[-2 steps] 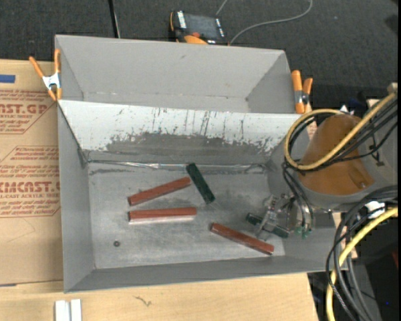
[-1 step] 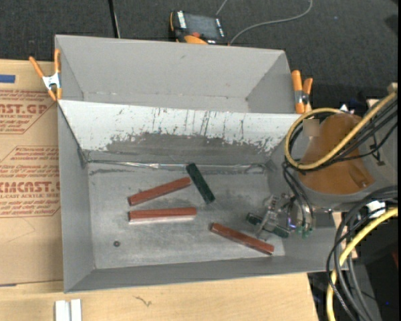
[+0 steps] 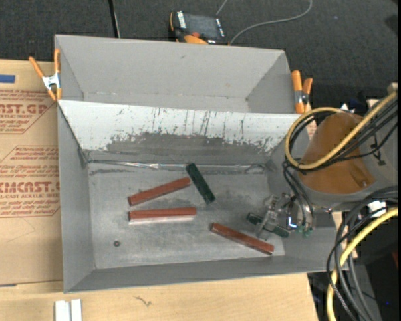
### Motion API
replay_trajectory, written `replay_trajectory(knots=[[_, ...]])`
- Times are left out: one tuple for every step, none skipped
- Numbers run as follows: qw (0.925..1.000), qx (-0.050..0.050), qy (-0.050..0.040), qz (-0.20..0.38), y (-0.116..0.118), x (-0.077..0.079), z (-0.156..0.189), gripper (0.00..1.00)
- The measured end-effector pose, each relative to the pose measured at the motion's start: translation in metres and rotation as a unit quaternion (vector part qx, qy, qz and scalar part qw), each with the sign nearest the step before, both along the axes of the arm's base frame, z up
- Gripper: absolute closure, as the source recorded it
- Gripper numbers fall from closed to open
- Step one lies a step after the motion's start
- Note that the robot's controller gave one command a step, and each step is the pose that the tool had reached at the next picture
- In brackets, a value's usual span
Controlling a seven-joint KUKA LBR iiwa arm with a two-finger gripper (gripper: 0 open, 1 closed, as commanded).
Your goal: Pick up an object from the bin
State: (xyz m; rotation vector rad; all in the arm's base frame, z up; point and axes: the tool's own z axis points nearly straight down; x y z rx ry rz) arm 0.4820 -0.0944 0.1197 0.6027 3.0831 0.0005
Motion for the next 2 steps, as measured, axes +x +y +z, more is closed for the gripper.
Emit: replay_trajectory(knots=[[1.0000, 0.000, -0.0013, 0.000, 0.0003, 0.0007, 0.0290, 1.00], [1.0000, 0.000, 0.0000, 0.000, 0.0004, 0.0006, 0.0284, 1.00]])
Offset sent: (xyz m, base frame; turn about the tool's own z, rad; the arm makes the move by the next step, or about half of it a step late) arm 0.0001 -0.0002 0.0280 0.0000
